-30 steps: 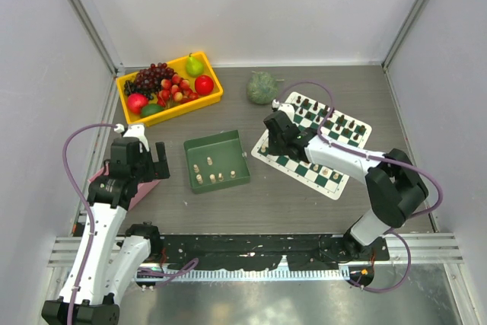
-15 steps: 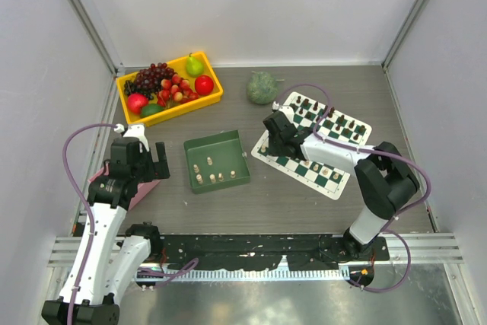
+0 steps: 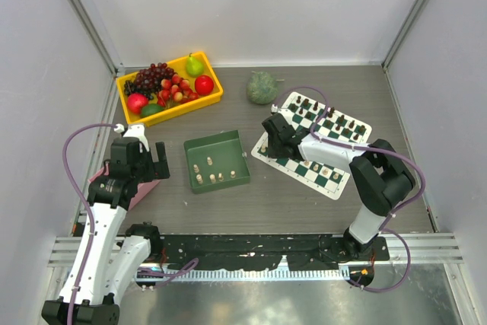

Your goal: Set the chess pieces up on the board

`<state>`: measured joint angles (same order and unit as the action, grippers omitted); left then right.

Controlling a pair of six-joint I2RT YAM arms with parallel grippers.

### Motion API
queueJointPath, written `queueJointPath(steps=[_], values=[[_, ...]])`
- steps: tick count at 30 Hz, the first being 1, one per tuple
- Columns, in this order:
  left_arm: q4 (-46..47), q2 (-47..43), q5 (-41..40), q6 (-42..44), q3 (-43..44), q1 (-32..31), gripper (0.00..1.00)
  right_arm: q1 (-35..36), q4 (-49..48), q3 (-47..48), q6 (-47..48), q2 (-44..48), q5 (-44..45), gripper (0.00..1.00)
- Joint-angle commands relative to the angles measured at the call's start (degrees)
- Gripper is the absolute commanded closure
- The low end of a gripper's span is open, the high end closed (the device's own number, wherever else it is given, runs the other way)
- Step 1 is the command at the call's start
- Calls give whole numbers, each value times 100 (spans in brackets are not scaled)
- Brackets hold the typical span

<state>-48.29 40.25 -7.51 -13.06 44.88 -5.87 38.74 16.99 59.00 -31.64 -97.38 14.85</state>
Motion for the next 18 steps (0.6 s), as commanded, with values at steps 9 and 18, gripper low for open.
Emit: queueJointPath(steps=[9,18], values=[[74,-61,-40,32,179,24,1,-25,102,252,193,360,35,61],[83,-52,-49,32,187,24,1,177,331,823,632,870,115,48]])
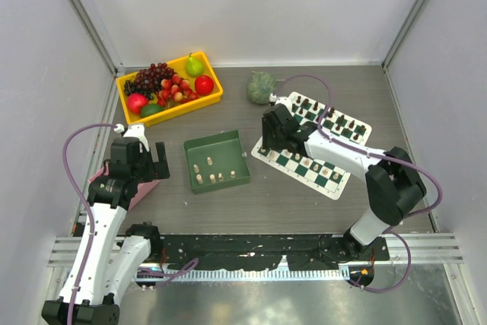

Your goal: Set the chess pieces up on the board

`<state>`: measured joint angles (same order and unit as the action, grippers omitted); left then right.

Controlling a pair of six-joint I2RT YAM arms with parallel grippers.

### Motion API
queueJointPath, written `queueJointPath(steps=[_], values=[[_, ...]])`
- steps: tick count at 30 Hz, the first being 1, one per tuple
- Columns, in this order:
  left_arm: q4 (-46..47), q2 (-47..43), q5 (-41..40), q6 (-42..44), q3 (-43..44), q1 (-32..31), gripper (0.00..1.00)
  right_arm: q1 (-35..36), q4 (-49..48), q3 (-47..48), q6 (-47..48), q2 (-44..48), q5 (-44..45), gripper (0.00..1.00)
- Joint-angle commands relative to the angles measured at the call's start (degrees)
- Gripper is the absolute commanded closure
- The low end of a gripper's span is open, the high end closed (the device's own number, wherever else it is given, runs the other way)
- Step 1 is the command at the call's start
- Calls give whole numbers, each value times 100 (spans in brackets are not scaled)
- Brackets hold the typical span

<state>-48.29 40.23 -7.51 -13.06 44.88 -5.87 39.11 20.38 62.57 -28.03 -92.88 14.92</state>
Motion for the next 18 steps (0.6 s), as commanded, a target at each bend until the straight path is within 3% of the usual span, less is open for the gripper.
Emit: queueJointPath(steps=[1,8,18], values=[[83,-50,-49,32,196,24,1,158,1,554,289,420,38,47],[83,-41,-40,23,187,33,1,605,62,1099,360,95,-507,43],[74,-50,-49,23,196,24,1,1432,291,2259,456,-1178,-1289,41]])
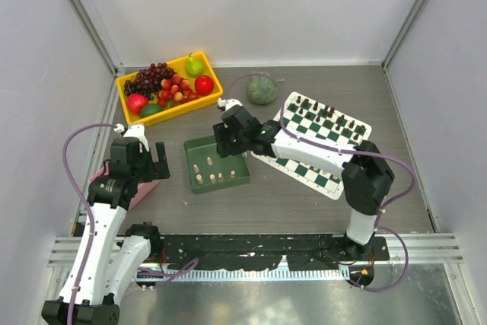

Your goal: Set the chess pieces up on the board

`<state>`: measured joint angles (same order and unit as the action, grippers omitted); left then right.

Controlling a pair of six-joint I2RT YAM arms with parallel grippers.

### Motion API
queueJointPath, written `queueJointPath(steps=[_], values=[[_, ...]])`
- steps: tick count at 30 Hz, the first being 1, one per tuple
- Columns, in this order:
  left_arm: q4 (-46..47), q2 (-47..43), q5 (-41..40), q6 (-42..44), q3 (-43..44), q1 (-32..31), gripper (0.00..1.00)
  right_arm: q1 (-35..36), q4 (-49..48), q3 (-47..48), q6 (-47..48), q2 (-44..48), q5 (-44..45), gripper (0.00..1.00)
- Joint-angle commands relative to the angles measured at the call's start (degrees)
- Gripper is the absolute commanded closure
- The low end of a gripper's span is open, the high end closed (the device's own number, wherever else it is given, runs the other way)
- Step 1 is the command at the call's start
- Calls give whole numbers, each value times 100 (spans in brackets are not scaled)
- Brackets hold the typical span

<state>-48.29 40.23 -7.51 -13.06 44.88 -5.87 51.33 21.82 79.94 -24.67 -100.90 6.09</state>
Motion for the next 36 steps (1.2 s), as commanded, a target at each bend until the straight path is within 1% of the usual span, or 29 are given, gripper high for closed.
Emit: queueJointPath(steps=[1,5,6,8,16,27,30,31,36], values=[[74,-41,-49,23,188,33,1,272,164,583,137,-447,-450,41],[74,-41,-58,23,187,24,1,360,305,979,164,-851,-521,41],[74,-50,-49,23,187,33,1,377,366,1093,138,-974,-747,41],[74,-50,-49,23,187,24,1,395,463,1260,155,-1150,-810,41],[74,-59,-75,31,187,33,1,466,595,1533,173,-1528,-986,43],[74,-76,-75,23,196,24,1,474,771,2051,410,-1897,-635,45],[74,-68,-75,23,196,24,1,474,841,2192,436,-2021,-626,48],[66,-76,-84,31,188,33,1,466,876,2271,454,-2082,-435,50],[74,-85,-93,31,187,33,1,466,937,2394,445,-2214,-424,55]])
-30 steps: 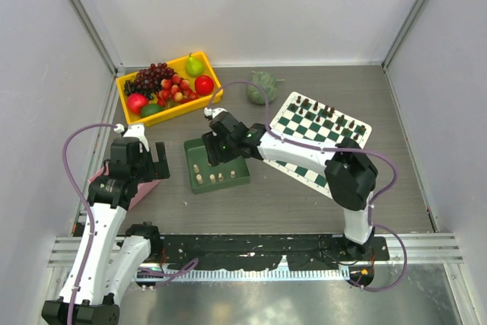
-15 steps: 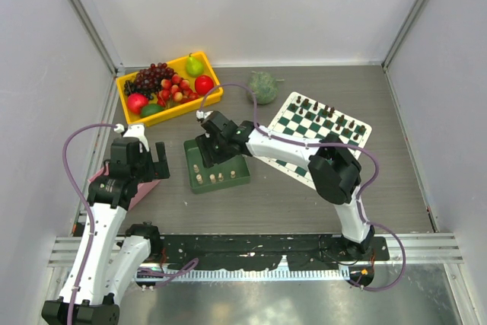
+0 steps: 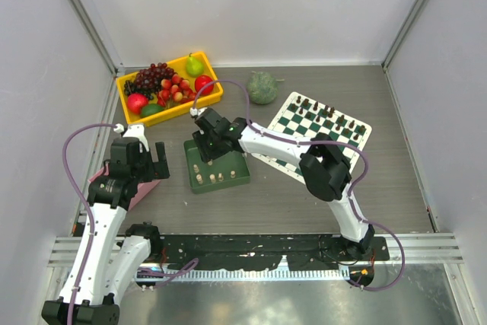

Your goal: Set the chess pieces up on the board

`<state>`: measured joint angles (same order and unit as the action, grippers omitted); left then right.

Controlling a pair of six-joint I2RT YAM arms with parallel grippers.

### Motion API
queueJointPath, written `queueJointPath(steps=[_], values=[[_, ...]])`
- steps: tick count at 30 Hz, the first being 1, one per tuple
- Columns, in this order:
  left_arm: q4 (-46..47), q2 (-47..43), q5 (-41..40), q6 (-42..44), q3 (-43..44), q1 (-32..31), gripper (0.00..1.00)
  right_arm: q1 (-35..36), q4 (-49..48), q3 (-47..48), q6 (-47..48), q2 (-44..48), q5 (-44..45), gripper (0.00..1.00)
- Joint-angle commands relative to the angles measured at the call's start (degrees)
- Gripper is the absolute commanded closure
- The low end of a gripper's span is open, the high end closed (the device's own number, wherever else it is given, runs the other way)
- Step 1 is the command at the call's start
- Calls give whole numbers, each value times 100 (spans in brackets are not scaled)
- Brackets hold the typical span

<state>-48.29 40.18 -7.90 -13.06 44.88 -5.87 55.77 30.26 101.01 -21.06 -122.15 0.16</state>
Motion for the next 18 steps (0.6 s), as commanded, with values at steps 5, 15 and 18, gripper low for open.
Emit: queueJointPath(steps=[5,15,18], values=[[74,-81,-54,32,187,33,1,31,120,331,84,-213,221,58],[74,-72,-45,32,187,33,1,31,120,437,67,-354,361,62],[74,-81,-54,32,187,33,1,31,129,498,76,-389,362,62]])
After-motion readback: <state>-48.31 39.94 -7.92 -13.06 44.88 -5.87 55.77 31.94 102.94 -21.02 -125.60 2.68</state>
